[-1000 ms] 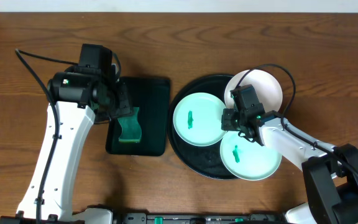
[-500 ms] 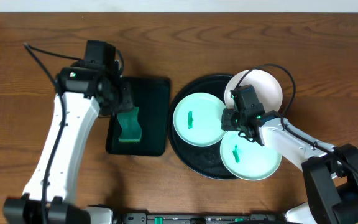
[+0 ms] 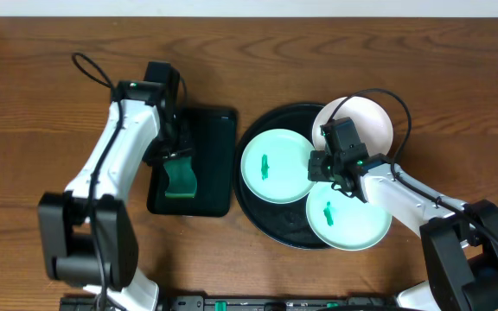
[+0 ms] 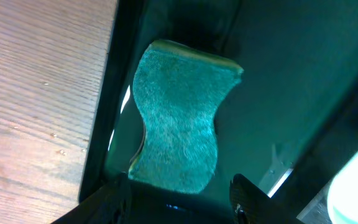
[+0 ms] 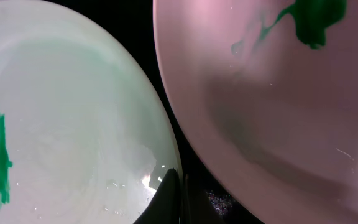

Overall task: Clean dirty plates on tray and stack at the side
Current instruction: 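Lower the left gripper and grasp the green sponge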

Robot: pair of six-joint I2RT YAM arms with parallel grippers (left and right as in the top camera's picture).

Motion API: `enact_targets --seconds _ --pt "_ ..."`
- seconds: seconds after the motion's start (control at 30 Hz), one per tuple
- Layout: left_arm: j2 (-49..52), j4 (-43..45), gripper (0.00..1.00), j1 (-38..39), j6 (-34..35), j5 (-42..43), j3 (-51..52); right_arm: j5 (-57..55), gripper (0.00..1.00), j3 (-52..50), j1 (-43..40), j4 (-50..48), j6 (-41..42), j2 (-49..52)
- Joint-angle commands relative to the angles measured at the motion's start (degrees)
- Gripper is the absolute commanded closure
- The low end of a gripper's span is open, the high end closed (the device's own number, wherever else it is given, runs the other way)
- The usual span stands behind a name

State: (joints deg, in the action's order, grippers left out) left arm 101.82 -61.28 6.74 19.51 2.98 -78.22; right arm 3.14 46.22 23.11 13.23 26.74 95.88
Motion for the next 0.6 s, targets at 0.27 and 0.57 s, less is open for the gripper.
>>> enact_targets --seconds 0.27,0.57 --pt "6.82 0.87 0.47 -0.31 -1.79 -1.07 0.46 -1.14 0.97 -0.09 0.20 -0.04 0.02 -0.42" --pt "6.86 3.34 0.46 -0.31 -1.86 -1.07 3.54 -1.14 0.96 -0.09 0.20 -0.13 0.02 -0.42"
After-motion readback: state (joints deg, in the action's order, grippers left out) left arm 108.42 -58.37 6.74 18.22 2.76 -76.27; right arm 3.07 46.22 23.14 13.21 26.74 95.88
